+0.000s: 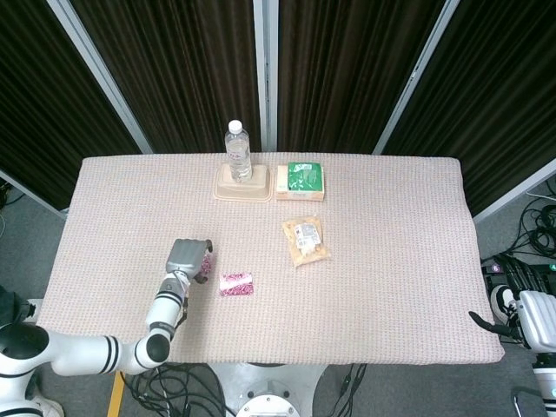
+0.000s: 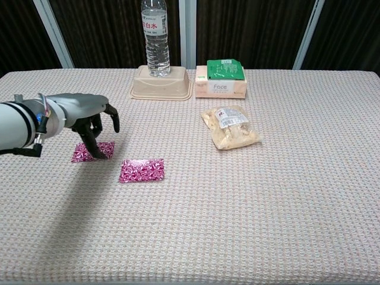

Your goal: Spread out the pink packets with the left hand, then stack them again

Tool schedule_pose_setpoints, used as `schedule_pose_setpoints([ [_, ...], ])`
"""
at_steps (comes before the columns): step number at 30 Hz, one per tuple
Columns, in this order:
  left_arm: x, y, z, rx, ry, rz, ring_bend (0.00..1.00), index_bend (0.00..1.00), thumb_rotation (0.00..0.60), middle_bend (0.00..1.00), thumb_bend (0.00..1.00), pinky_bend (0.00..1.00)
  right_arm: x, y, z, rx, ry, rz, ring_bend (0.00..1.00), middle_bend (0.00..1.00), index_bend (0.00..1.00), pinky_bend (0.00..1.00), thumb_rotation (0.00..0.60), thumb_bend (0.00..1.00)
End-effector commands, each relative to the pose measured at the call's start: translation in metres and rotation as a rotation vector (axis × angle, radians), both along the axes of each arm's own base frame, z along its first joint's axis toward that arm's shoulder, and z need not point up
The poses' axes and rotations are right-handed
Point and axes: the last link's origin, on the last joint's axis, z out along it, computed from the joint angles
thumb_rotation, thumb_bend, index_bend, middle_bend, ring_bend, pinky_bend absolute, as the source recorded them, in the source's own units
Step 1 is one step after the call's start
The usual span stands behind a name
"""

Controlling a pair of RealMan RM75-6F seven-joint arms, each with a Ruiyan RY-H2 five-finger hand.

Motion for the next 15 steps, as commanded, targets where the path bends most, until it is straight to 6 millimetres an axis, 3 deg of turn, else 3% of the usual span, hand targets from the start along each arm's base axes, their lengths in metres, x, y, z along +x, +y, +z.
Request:
schedule_pose_setpoints([
  [1, -0.022, 0.002, 0.003, 0.015, 0.028, 0.037, 0.9, 0.4, 0.6, 0.91, 0.21, 0.97, 0.001, -0.001, -0.001, 0.002, 0.0, 0.004, 0.0, 0.06, 0.09, 0.0, 0.487, 0.06],
  [6, -0.036, 0.003, -0.003, 0.013, 0.037, 0.073, 0.9, 0.4, 0.6, 0.91, 0.21, 0.97, 0.004, -0.002, -0.002, 0.006, 0.003, 0.012, 0.0, 0.06, 0.09, 0.0, 0.489, 0.06],
  [15, -0.04, 0.006, -0.01, 0.01, 0.042, 0.083, 0.9, 0.4, 0.6, 0.91, 0.21, 0.97, 0.004, -0.002, 0.0, 0.004, 0.009, 0.005, 0.0, 0.06, 0.09, 0.0, 0.489, 0.06],
])
